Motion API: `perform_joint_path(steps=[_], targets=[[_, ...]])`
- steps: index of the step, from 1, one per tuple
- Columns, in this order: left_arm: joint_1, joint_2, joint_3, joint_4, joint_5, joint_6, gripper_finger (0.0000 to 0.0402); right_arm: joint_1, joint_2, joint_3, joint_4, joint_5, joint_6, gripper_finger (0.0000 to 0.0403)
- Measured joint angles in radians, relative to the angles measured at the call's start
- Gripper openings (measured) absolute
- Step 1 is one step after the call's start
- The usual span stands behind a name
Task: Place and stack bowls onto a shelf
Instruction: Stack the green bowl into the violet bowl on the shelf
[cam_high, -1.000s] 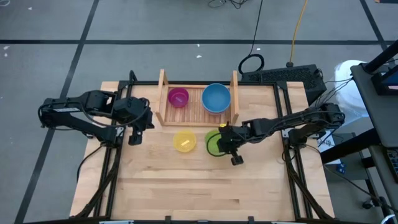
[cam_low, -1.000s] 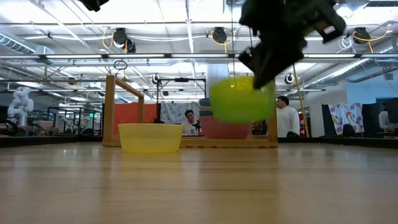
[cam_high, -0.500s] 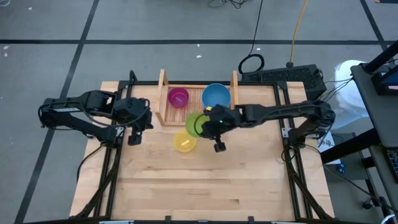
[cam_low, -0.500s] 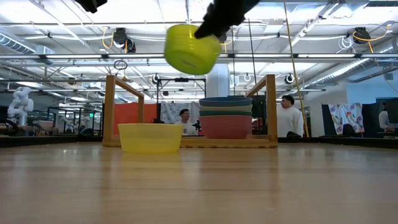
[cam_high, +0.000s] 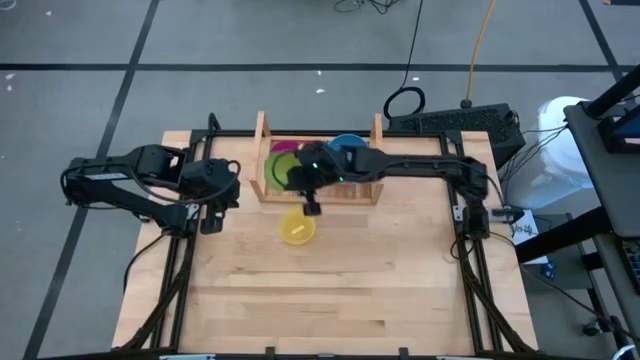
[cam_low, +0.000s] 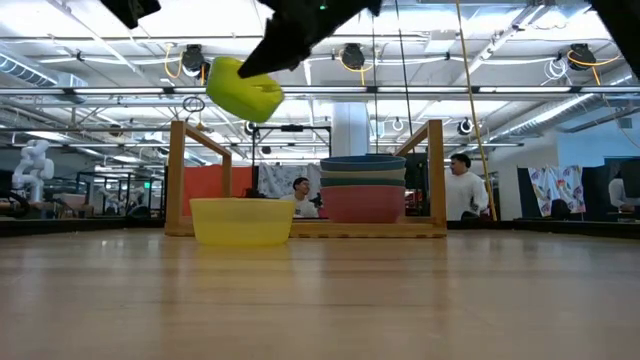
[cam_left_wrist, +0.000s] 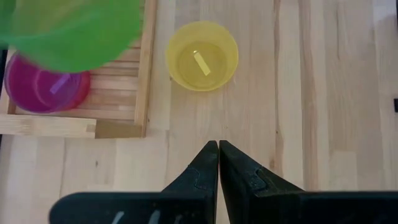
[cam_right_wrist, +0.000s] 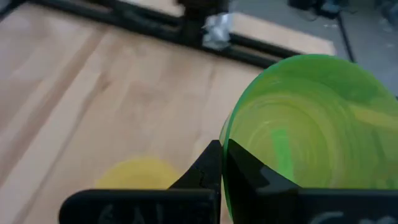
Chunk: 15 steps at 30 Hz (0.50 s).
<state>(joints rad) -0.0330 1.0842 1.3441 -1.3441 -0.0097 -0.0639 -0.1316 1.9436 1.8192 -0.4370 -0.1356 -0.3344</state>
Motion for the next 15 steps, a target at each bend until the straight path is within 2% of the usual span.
perform_joint_path(steps=[6, 15], targets=[[0.000, -0.022, 0.000, 0.000, 0.000, 0.001, 0.0021, -0.071, 0.104, 0.133, -0.001, -0.023, 0.005, 0.0000], [0.000, -0.068, 0.000, 0.001, 0.000, 0.000, 0.0021, -0.178, 0.142, 0.143, 0.009, -0.052, -0.010, 0.0000]])
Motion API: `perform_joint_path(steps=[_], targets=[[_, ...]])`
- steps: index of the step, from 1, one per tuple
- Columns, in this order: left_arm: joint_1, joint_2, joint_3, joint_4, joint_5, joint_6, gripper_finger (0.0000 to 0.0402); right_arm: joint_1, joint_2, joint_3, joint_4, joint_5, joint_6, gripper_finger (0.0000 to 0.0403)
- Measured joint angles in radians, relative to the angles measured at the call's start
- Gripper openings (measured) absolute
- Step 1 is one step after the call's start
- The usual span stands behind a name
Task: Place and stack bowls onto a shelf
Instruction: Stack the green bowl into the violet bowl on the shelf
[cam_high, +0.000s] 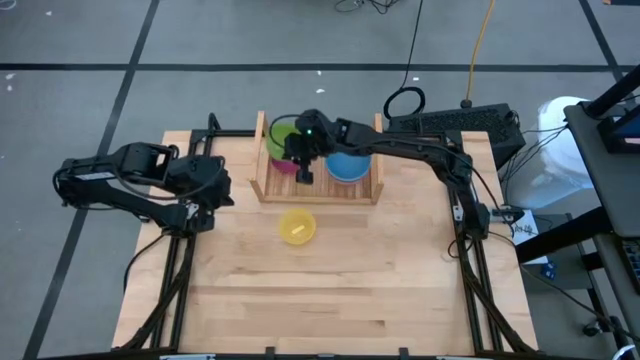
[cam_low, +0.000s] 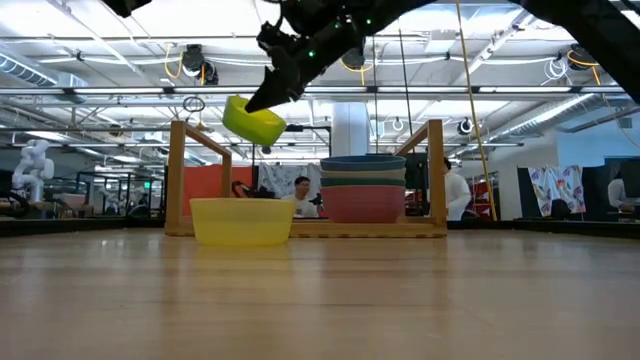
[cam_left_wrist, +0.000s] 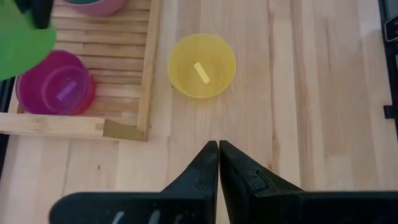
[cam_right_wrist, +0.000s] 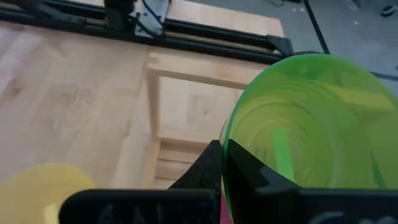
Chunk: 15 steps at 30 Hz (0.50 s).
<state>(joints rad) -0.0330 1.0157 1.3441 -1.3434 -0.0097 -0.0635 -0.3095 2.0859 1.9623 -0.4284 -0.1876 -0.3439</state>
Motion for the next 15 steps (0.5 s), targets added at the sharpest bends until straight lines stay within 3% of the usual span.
perform_joint_path(steps=[15], targets=[[0.000, -0.017, 0.000, 0.006, 0.000, 0.004, 0.0021, -0.069, 0.119, 0.000, 0.057, -0.113, -0.019, 0.0000]])
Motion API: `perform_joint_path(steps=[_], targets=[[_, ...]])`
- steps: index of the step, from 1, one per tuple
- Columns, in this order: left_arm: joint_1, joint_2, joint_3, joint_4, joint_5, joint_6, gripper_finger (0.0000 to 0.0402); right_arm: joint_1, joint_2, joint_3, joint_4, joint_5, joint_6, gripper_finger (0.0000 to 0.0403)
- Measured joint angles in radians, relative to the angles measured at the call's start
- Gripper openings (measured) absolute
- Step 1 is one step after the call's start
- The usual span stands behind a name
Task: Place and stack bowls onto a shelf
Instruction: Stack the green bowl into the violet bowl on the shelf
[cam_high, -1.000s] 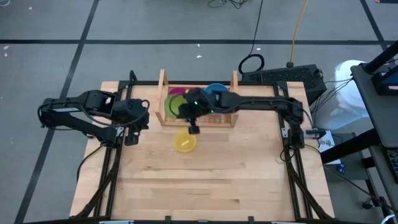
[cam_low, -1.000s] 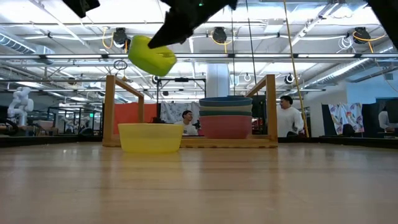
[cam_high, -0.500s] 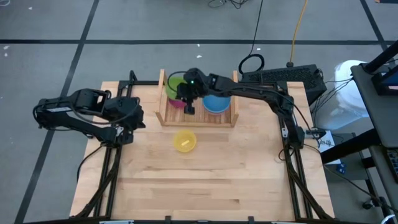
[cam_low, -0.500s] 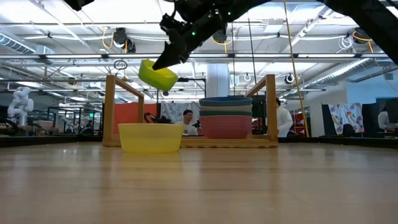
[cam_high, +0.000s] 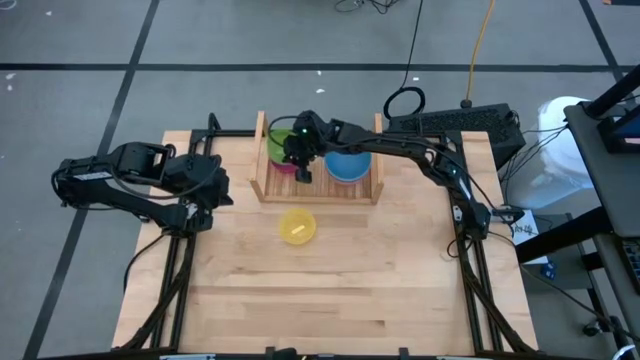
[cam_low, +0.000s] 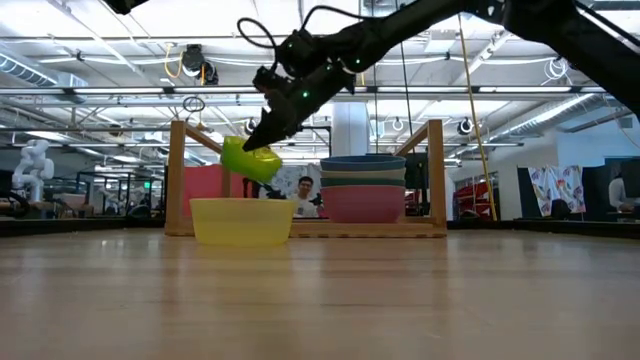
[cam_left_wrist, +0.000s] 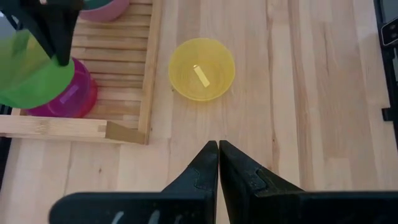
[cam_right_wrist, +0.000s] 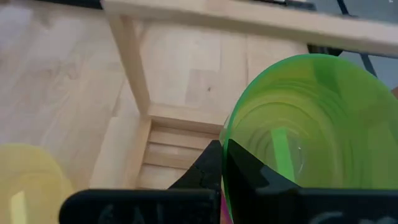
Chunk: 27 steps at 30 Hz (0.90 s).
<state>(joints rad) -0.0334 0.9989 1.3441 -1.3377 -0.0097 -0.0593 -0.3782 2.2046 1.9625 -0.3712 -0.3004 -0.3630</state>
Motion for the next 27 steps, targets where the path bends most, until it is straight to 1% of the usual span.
perform_joint_path(steps=[3, 11, 15, 21, 27], targets=[[0.000, 0.000, 0.000, 0.000, 0.000, -0.001, 0.0021, -0.003, 0.025, 0.000, 0.022, -0.014, 0.001, 0.0000], [0.000, 0.000, 0.000, 0.000, 0.000, -0.004, 0.0021, -0.018, 0.086, -0.001, 0.061, -0.008, -0.012, 0.0000], [0.000, 0.000, 0.000, 0.000, 0.000, -0.004, 0.0021, -0.032, 0.089, -0.001, 0.048, 0.040, -0.049, 0.0000], [0.000, 0.000, 0.000, 0.000, 0.000, -0.003, 0.0021, -0.062, 0.089, -0.001, 0.042, 0.036, -0.061, 0.0000], [0.000, 0.000, 0.000, 0.000, 0.000, -0.003, 0.0021, -0.067, 0.089, -0.001, 0.016, 0.034, -0.093, 0.0000]])
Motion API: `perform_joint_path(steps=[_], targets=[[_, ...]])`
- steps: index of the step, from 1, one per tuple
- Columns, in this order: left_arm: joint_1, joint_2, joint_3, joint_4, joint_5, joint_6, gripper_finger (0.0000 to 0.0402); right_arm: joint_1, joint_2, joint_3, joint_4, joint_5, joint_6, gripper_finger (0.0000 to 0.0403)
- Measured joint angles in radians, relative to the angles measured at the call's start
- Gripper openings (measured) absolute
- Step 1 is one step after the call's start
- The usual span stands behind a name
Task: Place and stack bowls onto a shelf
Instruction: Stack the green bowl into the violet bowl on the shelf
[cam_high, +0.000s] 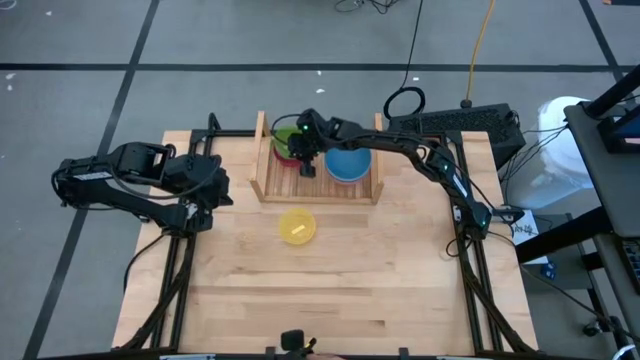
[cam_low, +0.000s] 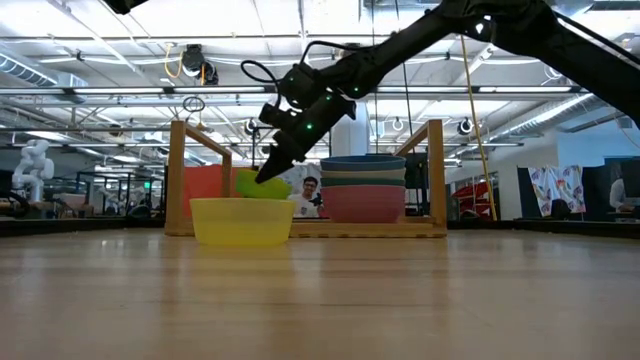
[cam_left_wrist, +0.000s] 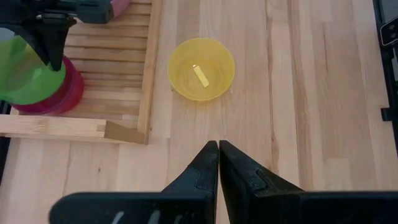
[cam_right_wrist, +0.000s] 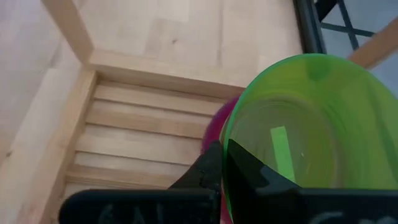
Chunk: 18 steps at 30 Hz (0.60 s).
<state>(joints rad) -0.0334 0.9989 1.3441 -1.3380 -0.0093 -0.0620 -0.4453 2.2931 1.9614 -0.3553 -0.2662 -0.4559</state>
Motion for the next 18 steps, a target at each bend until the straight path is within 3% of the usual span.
perform_joint_path(steps=[6, 18], targets=[[0.000, 0.000, 0.000, 0.000, 0.000, -0.001, 0.0021, 0.001, -0.001, -0.009, -0.046, -0.051, -0.025, 0.0000], [0.000, 0.000, 0.000, 0.000, 0.000, -0.002, 0.0021, 0.016, -0.002, -0.077, -0.012, -0.053, -0.028, 0.0001]])
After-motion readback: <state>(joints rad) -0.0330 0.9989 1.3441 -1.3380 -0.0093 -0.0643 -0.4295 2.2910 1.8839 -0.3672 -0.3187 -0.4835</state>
